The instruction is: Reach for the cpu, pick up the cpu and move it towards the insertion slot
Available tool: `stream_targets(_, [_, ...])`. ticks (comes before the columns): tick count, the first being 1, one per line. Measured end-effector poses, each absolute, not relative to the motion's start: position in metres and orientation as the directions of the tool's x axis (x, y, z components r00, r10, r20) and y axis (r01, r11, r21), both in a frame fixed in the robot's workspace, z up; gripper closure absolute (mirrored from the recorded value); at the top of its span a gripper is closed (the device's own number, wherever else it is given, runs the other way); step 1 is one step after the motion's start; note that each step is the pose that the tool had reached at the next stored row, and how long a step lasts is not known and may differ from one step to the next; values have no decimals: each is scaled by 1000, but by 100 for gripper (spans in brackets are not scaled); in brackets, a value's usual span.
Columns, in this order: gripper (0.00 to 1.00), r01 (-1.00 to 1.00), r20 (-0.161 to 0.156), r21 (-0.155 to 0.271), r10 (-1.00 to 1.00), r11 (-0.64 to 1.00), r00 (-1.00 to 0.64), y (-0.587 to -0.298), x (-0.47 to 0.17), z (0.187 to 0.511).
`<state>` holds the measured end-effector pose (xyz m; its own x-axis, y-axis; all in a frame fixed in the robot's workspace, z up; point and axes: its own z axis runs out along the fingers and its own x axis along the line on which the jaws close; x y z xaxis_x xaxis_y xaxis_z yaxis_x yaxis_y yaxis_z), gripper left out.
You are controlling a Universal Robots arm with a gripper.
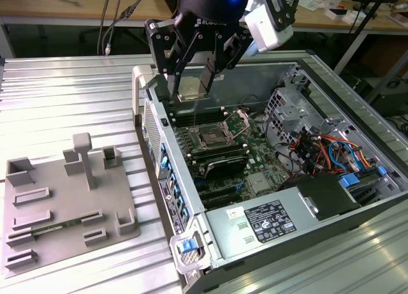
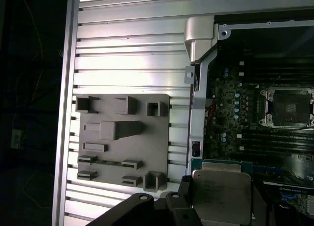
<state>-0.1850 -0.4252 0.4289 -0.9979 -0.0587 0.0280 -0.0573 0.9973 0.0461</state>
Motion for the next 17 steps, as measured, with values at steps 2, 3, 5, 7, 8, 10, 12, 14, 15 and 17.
stream_targets(2, [45,-57,28,46,-59,997,-998,-425,-185,429])
stream_targets(3, [45,-57,28,46,-59,997,-998,-425,-185,429])
stream_targets(5, [45,-57,28,46,-59,997,-998,-424,-185,429])
stream_targets(7, [45,-57,28,46,-58,997,-998,-423,-184,428])
stream_targets(8, [45,-57,28,46,-58,997,-998,-422,-183,428])
stream_targets(10, [45,-57,28,46,-58,997,-998,-422,-182,428])
stream_targets(12, [45,-57,28,47,-59,997,-998,-421,-180,427])
stream_targets(14, [45,-57,28,47,-59,997,-998,-420,-179,427])
stream_targets(15, [45,-57,28,47,-59,997,-998,-419,-178,426])
stream_targets(17, [45,-57,28,47,-59,997,-998,-418,-176,426])
